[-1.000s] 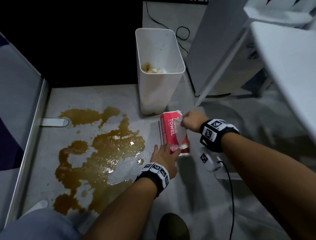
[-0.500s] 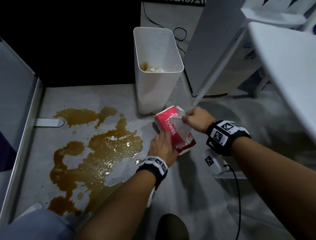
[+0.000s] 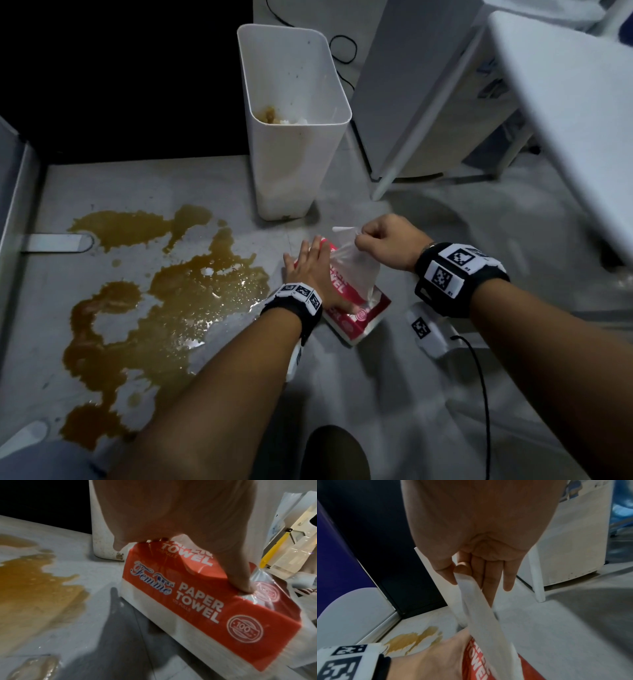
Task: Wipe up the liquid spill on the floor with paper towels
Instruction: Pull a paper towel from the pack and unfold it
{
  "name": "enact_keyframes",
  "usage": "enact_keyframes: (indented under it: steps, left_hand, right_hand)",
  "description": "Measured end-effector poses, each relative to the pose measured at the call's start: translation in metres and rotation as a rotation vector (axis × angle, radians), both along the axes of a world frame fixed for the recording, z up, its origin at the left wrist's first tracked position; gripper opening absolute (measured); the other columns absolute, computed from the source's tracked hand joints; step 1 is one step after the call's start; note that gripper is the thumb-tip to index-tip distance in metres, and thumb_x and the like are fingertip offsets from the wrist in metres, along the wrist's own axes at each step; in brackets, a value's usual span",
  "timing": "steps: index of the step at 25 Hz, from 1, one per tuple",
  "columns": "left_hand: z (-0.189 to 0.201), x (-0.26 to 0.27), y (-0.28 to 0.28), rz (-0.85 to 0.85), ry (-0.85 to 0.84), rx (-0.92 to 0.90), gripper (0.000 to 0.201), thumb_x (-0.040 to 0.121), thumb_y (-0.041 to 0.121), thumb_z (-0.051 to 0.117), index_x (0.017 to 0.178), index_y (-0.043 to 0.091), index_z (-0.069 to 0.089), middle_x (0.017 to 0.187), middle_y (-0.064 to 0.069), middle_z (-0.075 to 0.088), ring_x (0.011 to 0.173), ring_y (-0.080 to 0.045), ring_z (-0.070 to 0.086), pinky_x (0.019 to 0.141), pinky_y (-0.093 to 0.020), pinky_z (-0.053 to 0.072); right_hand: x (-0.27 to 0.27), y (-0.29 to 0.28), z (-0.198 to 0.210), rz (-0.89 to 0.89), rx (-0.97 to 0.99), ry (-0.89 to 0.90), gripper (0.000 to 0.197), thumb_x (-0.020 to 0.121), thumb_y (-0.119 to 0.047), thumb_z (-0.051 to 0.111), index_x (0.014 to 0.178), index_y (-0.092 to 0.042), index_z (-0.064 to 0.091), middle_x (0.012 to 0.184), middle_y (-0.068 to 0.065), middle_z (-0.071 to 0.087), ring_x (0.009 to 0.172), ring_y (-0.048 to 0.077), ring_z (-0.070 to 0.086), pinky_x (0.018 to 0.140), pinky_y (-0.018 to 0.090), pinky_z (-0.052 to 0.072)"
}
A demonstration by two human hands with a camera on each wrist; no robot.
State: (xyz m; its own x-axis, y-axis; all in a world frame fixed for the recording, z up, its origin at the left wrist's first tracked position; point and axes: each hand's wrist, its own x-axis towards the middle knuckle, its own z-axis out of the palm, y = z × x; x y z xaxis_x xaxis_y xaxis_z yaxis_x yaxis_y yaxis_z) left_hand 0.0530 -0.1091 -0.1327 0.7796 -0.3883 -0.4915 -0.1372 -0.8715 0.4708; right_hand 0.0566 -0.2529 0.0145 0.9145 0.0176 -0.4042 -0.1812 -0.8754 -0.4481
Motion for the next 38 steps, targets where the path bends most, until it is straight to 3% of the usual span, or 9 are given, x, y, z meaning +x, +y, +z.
enact_keyframes:
  steps: [6,11,15,21,26,29,32,34,38]
  left_hand:
    - [-0.001,0.011,0.008,-0.030,0.008,-0.064,0.161,0.023,0.084,0.076,0.154,0.031,-0.002,0.163,0.011,-0.012,0.150,-0.022,-0.014,0.118,-0.058,-0.005]
    - [0.002,0.011,0.011,-0.020,-0.035,-0.108,0.159,0.024,0.076,0.082,0.153,0.033,0.001,0.163,0.014,-0.006,0.149,-0.025,0.005,0.117,-0.055,0.017]
    - [0.006,0.011,0.002,-0.041,-0.086,-0.124,0.156,0.024,0.072,0.085,0.153,0.032,0.005,0.163,0.009,-0.001,0.145,-0.030,0.015,0.114,-0.053,0.025]
    - [0.002,-0.011,-0.017,0.048,0.011,-0.123,0.163,0.021,0.076,0.082,0.149,0.041,-0.011,0.159,0.014,-0.022,0.149,-0.032,-0.011,0.113,-0.068,0.012]
    - [0.008,-0.004,-0.023,-0.016,-0.049,-0.053,0.158,0.015,0.070,0.086,0.148,0.040,0.005,0.161,0.013,-0.011,0.143,-0.032,0.013,0.104,-0.062,0.030]
    - [0.011,0.002,-0.021,-0.068,-0.072,0.002,0.160,0.013,0.075,0.081,0.149,0.038,0.006,0.162,0.009,-0.011,0.141,-0.033,0.017,0.105,-0.057,0.031]
    - [0.016,0.000,-0.016,-0.130,-0.030,0.050,0.159,0.025,0.072,0.086,0.152,0.034,-0.002,0.162,0.002,-0.006,0.141,-0.034,0.017,0.111,-0.052,0.025]
    - [0.028,-0.005,-0.015,0.059,0.070,-0.045,0.152,0.038,0.055,0.093,0.152,0.032,-0.004,0.157,-0.004,0.011,0.140,-0.032,0.019,0.115,-0.048,0.028]
    - [0.036,0.016,0.014,0.119,0.239,-0.176,0.104,0.079,0.013,0.077,0.154,0.002,0.006,0.159,-0.010,0.023,0.145,-0.025,0.028,0.118,-0.033,0.023]
  right_hand:
    - [-0.008,-0.024,0.010,-0.060,0.014,-0.035,0.041,0.088,-0.026,0.060,0.053,-0.012,0.045,0.049,-0.005,0.040,0.046,0.009,0.036,0.052,0.026,0.033]
    - [-0.016,-0.023,0.023,-0.031,0.008,-0.067,0.040,0.088,-0.030,0.060,0.061,-0.003,0.049,0.051,-0.003,0.041,0.048,0.012,0.037,0.054,0.029,0.035]
    - [-0.027,-0.014,0.033,0.018,-0.062,-0.090,0.039,0.088,-0.031,0.059,0.066,-0.002,0.050,0.053,-0.001,0.044,0.051,0.015,0.040,0.054,0.030,0.038]
    - [-0.037,-0.013,0.030,-0.079,-0.066,-0.115,0.038,0.090,-0.028,0.056,0.059,-0.008,0.044,0.055,0.001,0.043,0.053,0.016,0.040,0.054,0.030,0.035]
    - [-0.046,-0.022,0.033,-0.080,-0.058,-0.130,0.036,0.090,-0.026,0.057,0.064,-0.002,0.052,0.056,0.002,0.047,0.053,0.015,0.042,0.054,0.030,0.037]
    - [-0.050,-0.028,0.040,-0.102,-0.022,-0.131,0.036,0.090,-0.027,0.057,0.064,-0.002,0.053,0.054,0.000,0.047,0.049,0.012,0.041,0.053,0.030,0.038]
    - [-0.046,-0.027,0.062,-0.161,0.113,-0.200,0.038,0.090,-0.029,0.056,0.057,-0.010,0.051,0.048,-0.011,0.046,0.048,0.007,0.040,0.053,0.027,0.035]
    - [-0.041,-0.023,0.083,-0.203,0.222,-0.240,0.035,0.090,-0.027,0.055,0.061,-0.007,0.059,0.052,-0.012,0.052,0.054,0.008,0.046,0.058,0.028,0.038]
    - [-0.036,-0.012,0.109,-0.257,0.385,-0.278,0.031,0.075,-0.030,0.054,0.069,0.000,0.059,0.065,0.003,0.052,0.061,0.013,0.044,0.061,0.030,0.034]
